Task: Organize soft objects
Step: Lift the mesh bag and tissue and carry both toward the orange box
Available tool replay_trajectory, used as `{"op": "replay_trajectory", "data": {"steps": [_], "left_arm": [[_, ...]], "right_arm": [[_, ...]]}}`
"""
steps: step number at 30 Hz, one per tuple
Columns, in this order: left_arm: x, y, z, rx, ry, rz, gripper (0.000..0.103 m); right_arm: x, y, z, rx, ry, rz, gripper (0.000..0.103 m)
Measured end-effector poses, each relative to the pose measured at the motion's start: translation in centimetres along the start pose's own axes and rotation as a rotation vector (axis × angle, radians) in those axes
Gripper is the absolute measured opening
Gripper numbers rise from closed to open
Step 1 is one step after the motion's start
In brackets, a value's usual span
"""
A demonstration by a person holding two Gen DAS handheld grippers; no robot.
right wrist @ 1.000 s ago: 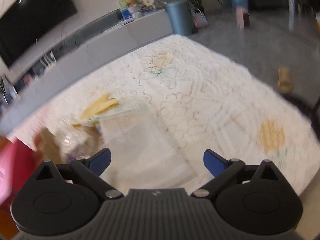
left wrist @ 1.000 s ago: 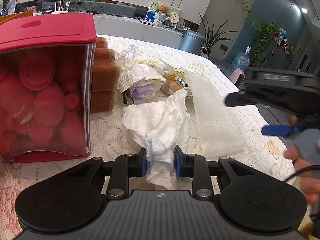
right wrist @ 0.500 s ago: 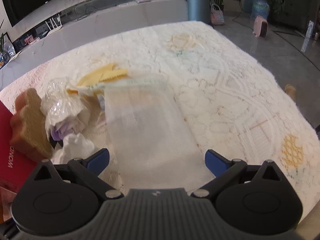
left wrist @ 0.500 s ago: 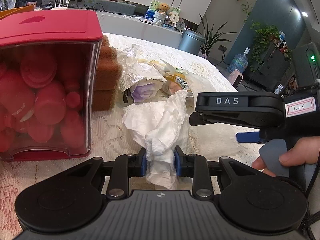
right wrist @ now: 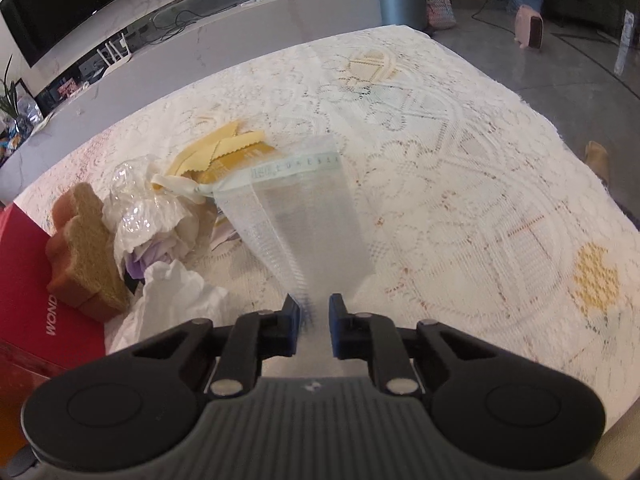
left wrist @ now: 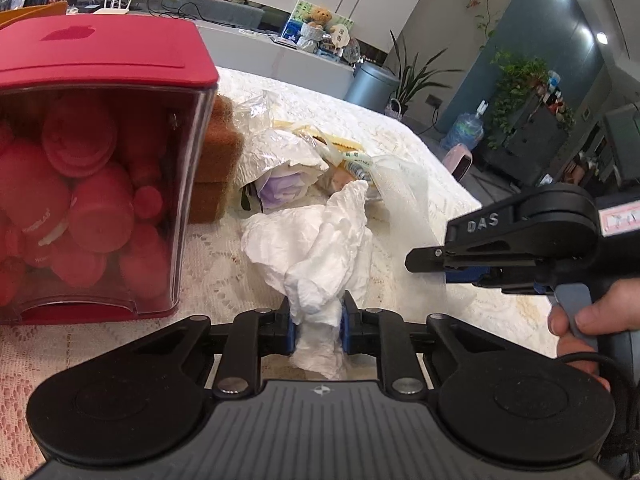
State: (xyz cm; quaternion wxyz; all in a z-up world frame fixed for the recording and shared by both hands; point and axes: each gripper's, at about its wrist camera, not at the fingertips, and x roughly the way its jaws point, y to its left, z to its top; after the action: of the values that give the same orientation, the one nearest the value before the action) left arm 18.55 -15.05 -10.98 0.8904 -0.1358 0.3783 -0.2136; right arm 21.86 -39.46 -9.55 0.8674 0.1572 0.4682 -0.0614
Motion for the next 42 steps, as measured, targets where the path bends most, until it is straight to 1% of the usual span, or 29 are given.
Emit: {"op": "replay_trajectory", "data": {"steps": [1,2,3,6,8,11,16,20,23,25,26,28,29,30,32,34,35,36,37,38,39,42], "left_arm": [[-0.1,0.0,0.0,-0.001,-0.007,-0.004,0.022],[-0.3,-0.1,0.0,0.004,-0.016,-0.002,0.022],[-0.5,-0.3,0.1,0.014,-0.022,0.006,0.022],[-0.9,-0.8,0.3,0.04,-0.034,0.036,0.022],[-1.2,-1.1,0.5,0.044,-0.037,0.043,0.022],[-1.8,-1.8,1.1,0.063,-0.032,0.042,0.022],[-3.3,-3.2,1.9,0.117,-0.033,0.052,0.022],[-5.0,-4.9,2.5,0.181,-0.062,0.074,0.022],[-6.6,-5.1,3.6,0.173,-0.078,0.086,0.022],[-7.6,-4.6,4.2,0.154,-0.08,0.087,0.023],[-8.0,-4.3,4.5,0.146,-0.078,0.089,0.023],[-8.6,-3.8,4.8,0.138,-0.058,0.115,0.023],[-8.8,-3.5,4.8,0.139,-0.042,0.142,0.023],[-8.9,-3.4,4.9,0.147,-0.03,0.161,0.023],[-9.3,-3.3,4.9,0.187,-0.021,0.169,0.023],[-9.9,-3.2,5.0,0.228,-0.019,0.183,0.023],[-10.3,-2.8,5.2,0.241,-0.023,0.191,0.023],[-10.5,-2.7,5.3,0.249,-0.028,0.195,0.023],[-10.8,-2.5,5.3,0.248,-0.034,0.193,0.023],[-10.8,-2.1,5.5,0.236,-0.037,0.186,0.024],[-10.9,-1.6,5.4,0.217,-0.039,0.176,0.024],[-10.7,-0.3,5.1,0.139,-0.031,0.135,0.024]], "right_arm": [[-0.2,0.0,-0.1,0.0,-0.001,0.002,0.013],[-0.5,0.0,-0.1,-0.001,-0.004,-0.001,0.009],[-0.8,-0.1,-0.2,-0.004,-0.008,-0.005,0.007],[-1.6,-0.4,-0.5,-0.005,-0.018,-0.003,0.004],[-2.3,-0.8,-0.7,0.015,-0.034,0.005,0.003],[-4.0,-1.5,-0.8,0.065,-0.092,0.014,0.003],[-6.2,-1.5,-1.0,0.067,-0.16,0.03,0.003],[-6.8,-1.7,-0.9,0.096,-0.188,0.058,0.002],[-6.9,-2.0,-0.8,0.12,-0.19,0.101,0.0],[-6.7,-1.9,-0.7,0.096,-0.17,0.102,0.001],[-6.2,-1.8,-0.8,0.086,-0.157,0.092,0.004],[-4.6,-2.1,-0.8,0.123,-0.123,0.048,0.009],[-3.5,-2.5,-0.6,0.147,-0.091,0.03,0.023],[-2.5,-2.8,-0.4,0.168,-0.062,0.019,0.054],[-1.3,-3.8,0.0,0.223,-0.039,-0.009,0.074],[-0.9,-4.4,0.4,0.264,-0.044,-0.01,0.075],[-0.7,-4.6,0.5,0.273,-0.039,0.002,0.084],[-0.4,-4.5,0.5,0.27,-0.016,0.018,0.091],[0.0,-4.1,0.5,0.257,0.008,0.03,0.091],[0.4,-3.6,0.3,0.226,0.028,0.035,0.093],[0.6,-2.8,0.2,0.171,0.016,0.021,0.095],[1.7,0.2,-0.1,-0.034,0.023,-0.06,0.097]]}}
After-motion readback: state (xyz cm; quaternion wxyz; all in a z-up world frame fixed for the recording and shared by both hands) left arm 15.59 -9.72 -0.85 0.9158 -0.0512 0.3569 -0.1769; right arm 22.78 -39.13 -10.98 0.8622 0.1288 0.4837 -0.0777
